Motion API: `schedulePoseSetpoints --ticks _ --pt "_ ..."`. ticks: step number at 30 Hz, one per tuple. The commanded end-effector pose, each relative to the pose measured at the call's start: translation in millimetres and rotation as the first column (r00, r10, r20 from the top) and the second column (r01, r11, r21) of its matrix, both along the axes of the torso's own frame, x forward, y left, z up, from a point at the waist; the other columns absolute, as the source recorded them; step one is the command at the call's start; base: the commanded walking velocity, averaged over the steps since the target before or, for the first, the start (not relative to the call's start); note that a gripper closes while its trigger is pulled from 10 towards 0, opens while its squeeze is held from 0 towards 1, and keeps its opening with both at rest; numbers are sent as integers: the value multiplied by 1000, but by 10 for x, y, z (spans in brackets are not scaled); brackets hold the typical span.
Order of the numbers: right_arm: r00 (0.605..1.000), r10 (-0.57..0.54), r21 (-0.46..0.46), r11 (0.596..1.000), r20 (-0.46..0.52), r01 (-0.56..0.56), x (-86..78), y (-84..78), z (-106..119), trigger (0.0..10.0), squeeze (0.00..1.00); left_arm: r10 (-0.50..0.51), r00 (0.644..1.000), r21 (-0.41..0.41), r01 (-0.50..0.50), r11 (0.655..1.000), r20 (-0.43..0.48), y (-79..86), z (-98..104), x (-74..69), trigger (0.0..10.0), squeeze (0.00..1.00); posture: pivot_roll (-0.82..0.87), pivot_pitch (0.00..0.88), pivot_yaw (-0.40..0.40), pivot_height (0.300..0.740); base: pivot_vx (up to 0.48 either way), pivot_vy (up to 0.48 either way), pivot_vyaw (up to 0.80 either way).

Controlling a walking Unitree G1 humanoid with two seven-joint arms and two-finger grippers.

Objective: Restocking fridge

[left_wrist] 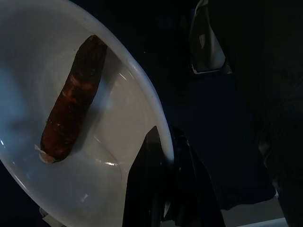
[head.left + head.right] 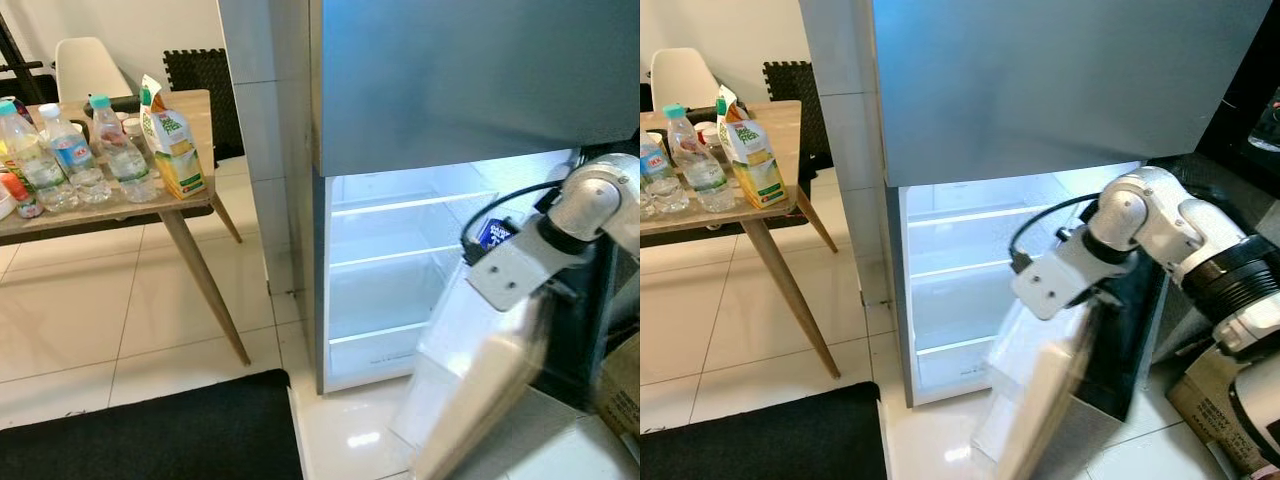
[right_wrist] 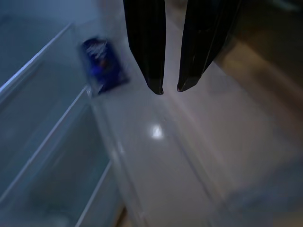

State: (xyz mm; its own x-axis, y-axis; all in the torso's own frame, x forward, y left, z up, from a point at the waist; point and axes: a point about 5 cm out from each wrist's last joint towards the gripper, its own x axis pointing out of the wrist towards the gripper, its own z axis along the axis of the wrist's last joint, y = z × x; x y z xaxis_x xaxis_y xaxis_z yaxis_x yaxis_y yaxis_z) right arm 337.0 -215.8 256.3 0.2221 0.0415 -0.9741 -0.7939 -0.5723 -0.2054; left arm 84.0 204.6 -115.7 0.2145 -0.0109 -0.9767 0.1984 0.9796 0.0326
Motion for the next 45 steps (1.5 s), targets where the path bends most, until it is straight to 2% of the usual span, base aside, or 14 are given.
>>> schedulePoseSetpoints --ticks 1,3,4,6,12,21,26,30,32,38,45 --pt "1000 -13 -28 1000 11 14 12 -48 -16 10000 0 4 1000 -97 -2 995 21 -289 -23 42 10000 0 -95 0 -70 740 0 0 0" --pt "988 -113 -91 988 105 123 74 -284 41 10000 0 3 1000 -99 -1 995 18 -294 -26 30 10000 0 -97 0 -70 740 0 0 0" --pt "988 -113 -91 988 105 123 74 -284 41 10000 0 3 1000 -99 -1 995 18 -294 -26 30 10000 0 -97 0 -70 740 0 0 0" --pt "958 -199 -128 965 206 228 122 -497 93 10000 0 -1 1000 -98 2 995 16 -292 -27 26 10000 0 -100 0 -67 740 0 0 0" --pt "917 -269 -143 936 294 320 157 -664 94 10000 0 -5 1000 -93 7 996 19 -274 -23 37 10000 0 -95 0 -63 740 0 0 0" --pt "871 -338 -156 898 356 412 165 -864 82 10000 0 -7 1000 -88 9 996 20 -253 -20 42 10000 0 -91 0 -59 740 0 0 0" --pt "820 -404 -156 853 405 498 145 -1081 87 10000 0 -6 1000 -87 8 996 18 -244 -19 38 10000 0 -94 0 -57 740 0 0 0" --pt "796 -423 -147 838 433 526 144 -1141 96 10000 0 -6 1000 -89 8 996 17 -246 -20 34 10000 0 -94 0 -57 740 0 0 0" --pt "751 -446 -125 815 487 566 147 -1226 107 10000 0 -6 1000 -93 7 996 18 -254 -21 32 10000 0 -94 0 -57 740 0 0 0" --pt "725 -458 -110 803 514 586 152 -1270 69 10000 0 -5 1000 -94 7 996 20 -261 -20 40 10000 0 -94 0 -55 740 0 0 0" --pt "705 -470 -60 809 531 585 189 -1246 4 10000 0 -4 1000 -89 5 996 21 -242 -18 44 10000 0 -88 0 -54 740 0 0 0"
